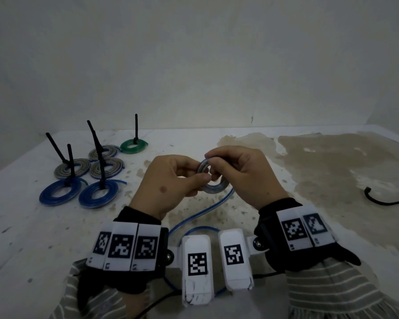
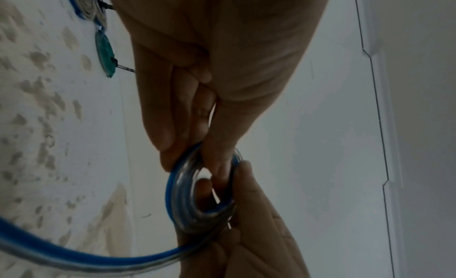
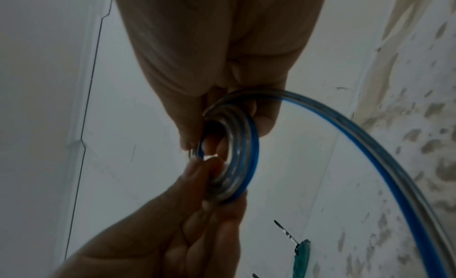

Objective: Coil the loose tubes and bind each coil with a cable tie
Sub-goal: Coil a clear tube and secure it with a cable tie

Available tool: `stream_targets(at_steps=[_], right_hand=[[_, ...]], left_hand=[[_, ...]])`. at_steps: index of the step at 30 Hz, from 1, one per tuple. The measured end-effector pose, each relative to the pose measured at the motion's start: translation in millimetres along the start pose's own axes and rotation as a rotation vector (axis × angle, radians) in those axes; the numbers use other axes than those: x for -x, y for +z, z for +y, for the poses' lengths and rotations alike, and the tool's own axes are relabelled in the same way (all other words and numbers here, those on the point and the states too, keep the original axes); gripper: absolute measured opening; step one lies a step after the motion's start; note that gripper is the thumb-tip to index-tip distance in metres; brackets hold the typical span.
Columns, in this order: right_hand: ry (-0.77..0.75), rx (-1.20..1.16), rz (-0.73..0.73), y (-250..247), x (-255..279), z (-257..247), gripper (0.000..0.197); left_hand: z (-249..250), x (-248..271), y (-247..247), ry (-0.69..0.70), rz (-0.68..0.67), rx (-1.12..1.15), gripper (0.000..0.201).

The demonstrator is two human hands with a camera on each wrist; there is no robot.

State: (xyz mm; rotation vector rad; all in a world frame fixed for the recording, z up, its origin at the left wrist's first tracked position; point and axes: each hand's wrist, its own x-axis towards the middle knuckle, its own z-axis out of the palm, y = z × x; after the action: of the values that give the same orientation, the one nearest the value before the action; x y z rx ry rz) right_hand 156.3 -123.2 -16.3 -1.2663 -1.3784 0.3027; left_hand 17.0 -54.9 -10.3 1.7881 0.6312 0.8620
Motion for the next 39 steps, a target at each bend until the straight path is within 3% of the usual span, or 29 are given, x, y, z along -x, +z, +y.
stream_targets(at_steps=[4, 8, 15, 19, 22, 29, 39], right_hand=[[0.077, -0.180, 0.027, -5, 0, 3, 0.015], [0.075, -0.221, 0.033, -3, 0, 1, 0.024], [0.132, -0.278, 0.038, -3, 1, 1, 0.025], [0.112, -0.132, 0.013, -4, 2, 3, 0.026], [0.109, -0.095, 0.020, -4, 3, 4, 0.023], [0.123, -0.150, 0.024, 0, 4, 4, 0.025], [0.124, -0.114, 0.026, -1, 5, 5, 0.013]], left_hand=[[0, -4, 1, -0.058, 0.115, 0.287, 0.010], [0, -4, 3, -0.122, 0.066, 0.451, 0.005], [-7, -2, 9, -0.228, -0.041, 0.288, 0.001], [-5, -3, 4, -0.086, 0.074, 0.185, 0.015], [-4, -4, -2, 0.001, 0.124, 0.147, 0.015], [-8, -3, -4, -0.050, -0.041, 0.040, 0.010], [-8, -2, 1, 0.002, 0.015, -0.032, 0.014]])
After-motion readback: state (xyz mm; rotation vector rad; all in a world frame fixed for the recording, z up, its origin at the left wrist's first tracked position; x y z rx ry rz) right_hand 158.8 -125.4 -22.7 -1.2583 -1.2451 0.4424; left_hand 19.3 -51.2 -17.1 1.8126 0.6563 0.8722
